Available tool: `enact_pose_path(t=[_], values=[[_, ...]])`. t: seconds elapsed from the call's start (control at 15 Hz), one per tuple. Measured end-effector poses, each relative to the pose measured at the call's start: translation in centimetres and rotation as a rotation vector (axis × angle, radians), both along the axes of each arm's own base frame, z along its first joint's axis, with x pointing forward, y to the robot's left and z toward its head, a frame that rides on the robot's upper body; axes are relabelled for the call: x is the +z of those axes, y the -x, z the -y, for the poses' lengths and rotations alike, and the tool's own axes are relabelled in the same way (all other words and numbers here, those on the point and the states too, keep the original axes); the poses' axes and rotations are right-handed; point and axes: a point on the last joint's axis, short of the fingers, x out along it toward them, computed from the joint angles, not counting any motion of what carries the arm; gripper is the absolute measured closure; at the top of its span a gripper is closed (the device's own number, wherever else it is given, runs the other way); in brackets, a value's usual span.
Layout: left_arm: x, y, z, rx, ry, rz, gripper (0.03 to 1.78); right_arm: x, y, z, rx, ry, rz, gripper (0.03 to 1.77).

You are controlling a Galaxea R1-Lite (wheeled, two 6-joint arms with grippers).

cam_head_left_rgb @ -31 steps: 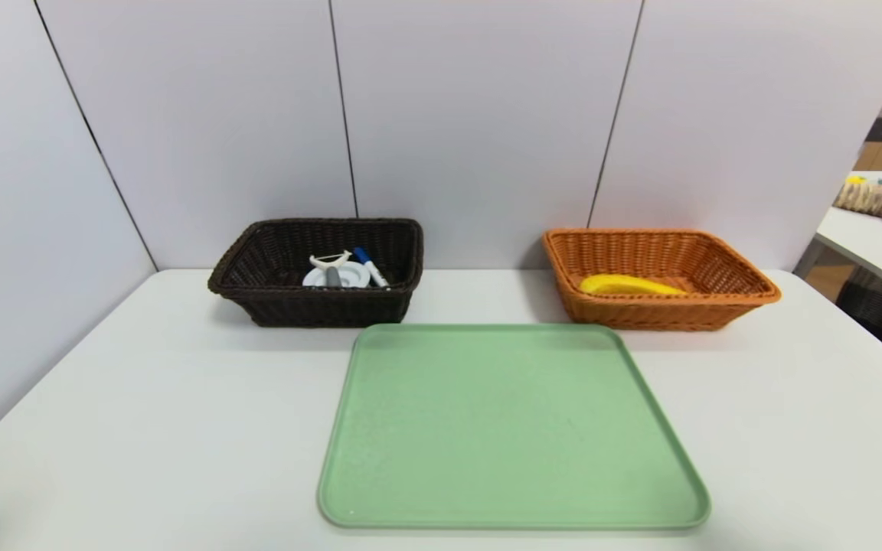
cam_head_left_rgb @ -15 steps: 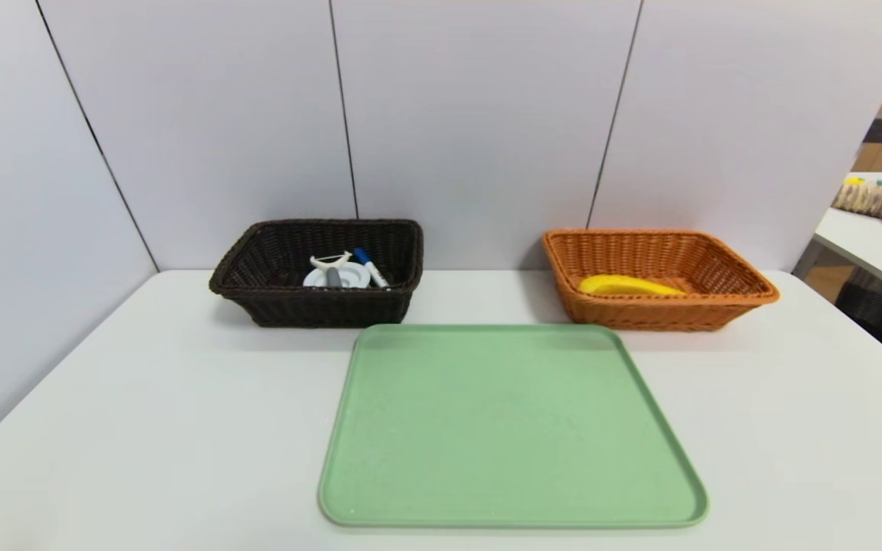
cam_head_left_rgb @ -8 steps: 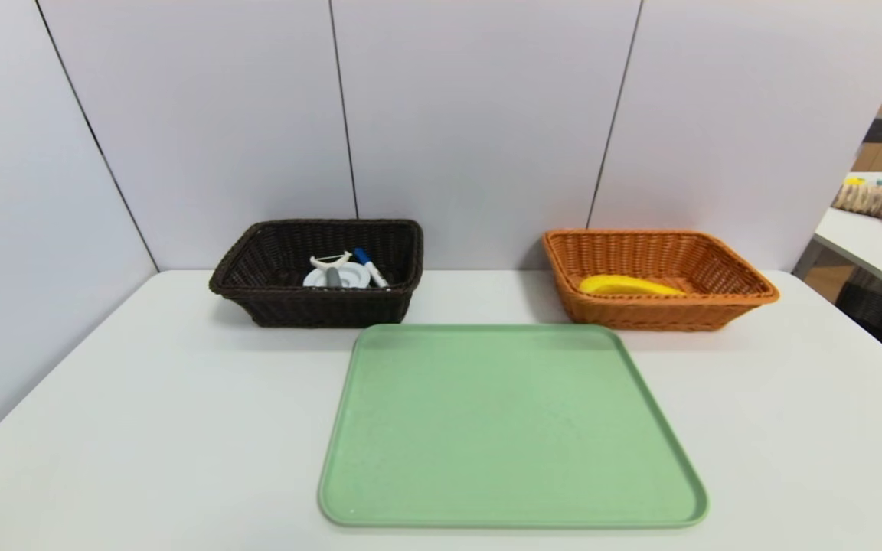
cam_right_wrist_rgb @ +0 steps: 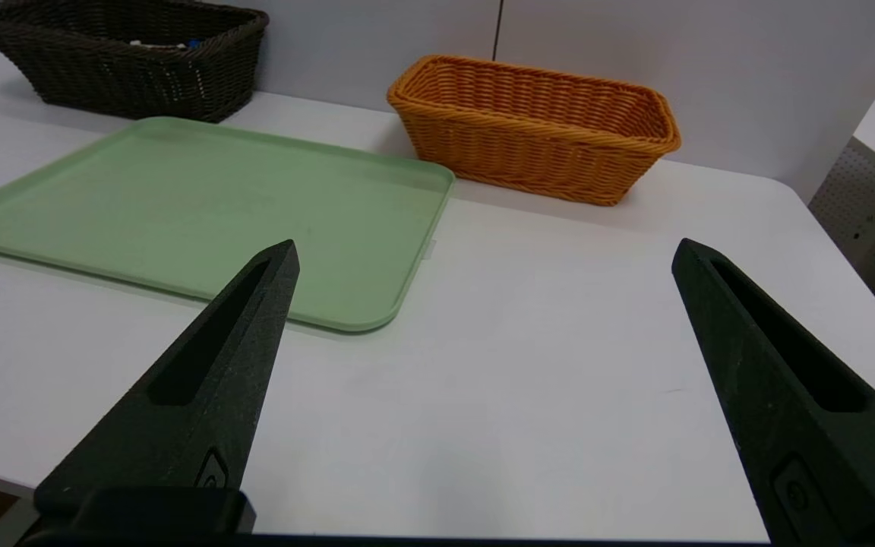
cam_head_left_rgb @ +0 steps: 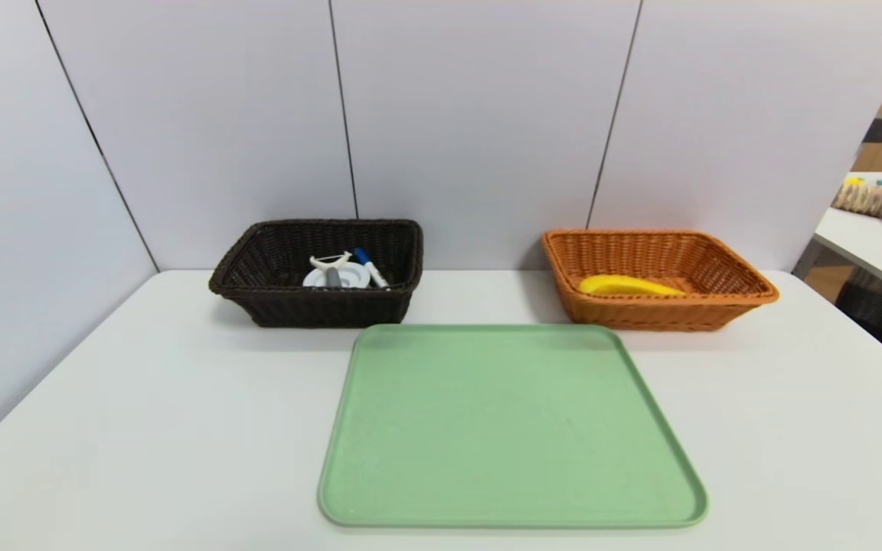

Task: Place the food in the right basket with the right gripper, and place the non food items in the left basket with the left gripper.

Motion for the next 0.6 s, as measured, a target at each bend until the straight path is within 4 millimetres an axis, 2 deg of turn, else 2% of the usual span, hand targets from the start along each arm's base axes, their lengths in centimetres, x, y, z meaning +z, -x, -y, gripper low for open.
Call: enact_pose_path(t=[0.2,0.4,0.6], values=[[-1.7,0.5,0.5,-0.241,-0.056,-0.041,0.12,0.4,-0.2,0.1,-0.032,-0.003,0.067,0.1],[-4.1,-0.2,0.6,-0.284,-0.074,-0.066,0.12,-0.5,-1.4,0.1,-0.036,0.002,0.153,0.1],[-5.0,-0.5,0.8,-0.356,-0.076,-0.072,0.12,-2.2,-2.8,0.1,-0.05,0.007,0.258,0.1]])
